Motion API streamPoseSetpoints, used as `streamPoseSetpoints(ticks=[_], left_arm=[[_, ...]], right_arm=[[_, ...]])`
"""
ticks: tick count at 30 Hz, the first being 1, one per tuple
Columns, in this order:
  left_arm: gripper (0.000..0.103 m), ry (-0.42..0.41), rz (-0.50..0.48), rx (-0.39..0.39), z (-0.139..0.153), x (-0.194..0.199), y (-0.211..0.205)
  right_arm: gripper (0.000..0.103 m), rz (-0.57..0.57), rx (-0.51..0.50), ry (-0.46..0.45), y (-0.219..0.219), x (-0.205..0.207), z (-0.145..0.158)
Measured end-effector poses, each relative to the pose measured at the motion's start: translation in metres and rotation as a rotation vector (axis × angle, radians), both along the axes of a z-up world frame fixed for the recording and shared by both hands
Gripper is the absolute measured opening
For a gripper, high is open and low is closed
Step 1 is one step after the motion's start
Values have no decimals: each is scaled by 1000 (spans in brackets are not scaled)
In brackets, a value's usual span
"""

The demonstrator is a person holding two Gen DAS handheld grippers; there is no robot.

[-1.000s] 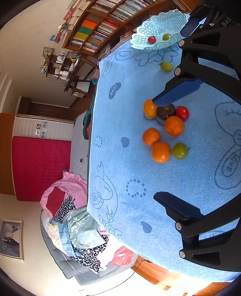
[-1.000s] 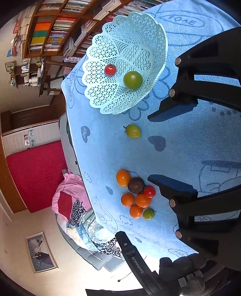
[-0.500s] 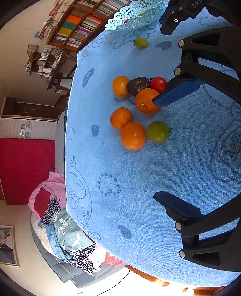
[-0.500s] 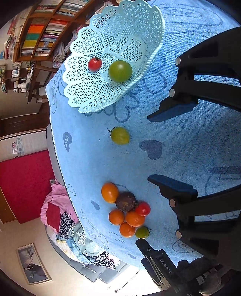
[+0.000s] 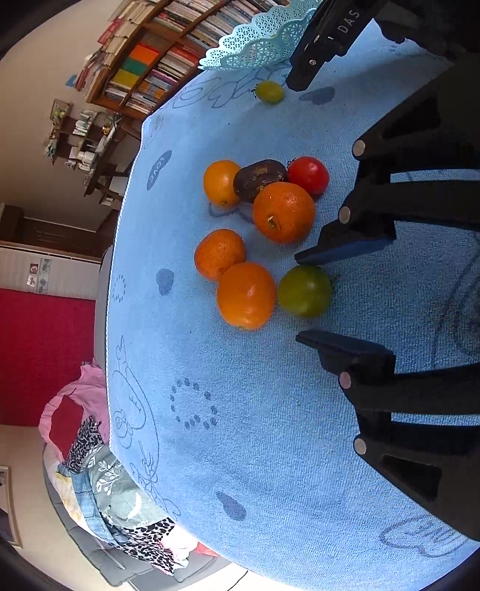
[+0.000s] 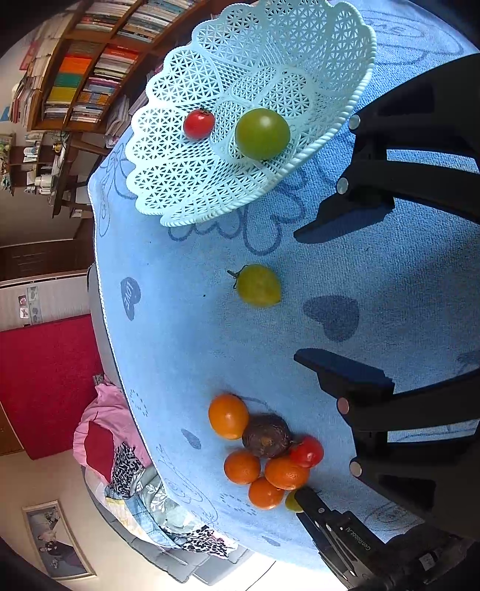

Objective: Organize fruits
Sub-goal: 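Grasp the dark green tomato with the left tool while the right grasps the yellow-green tomato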

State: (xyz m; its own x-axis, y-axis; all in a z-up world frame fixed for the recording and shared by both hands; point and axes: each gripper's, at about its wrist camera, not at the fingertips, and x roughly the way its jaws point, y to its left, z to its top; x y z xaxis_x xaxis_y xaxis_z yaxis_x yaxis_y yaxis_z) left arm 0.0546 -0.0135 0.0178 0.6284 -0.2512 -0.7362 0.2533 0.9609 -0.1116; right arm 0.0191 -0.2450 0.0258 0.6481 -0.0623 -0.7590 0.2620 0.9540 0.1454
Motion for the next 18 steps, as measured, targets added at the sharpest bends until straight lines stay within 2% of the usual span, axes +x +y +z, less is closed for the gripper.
streamPoseSetpoints(ticks=[4,10,18], left_arm=[[30,-27,-3,11,3,-7,-1],[30,-49,16,-21,7,-11,6],[30,-51,39,-47,8,-12,13]], right_arm=[[61,-12,-21,19,2,10,-5],[60,-35,-39,33,2,27,-10],[39,-53,-106,31,4,47,-15]])
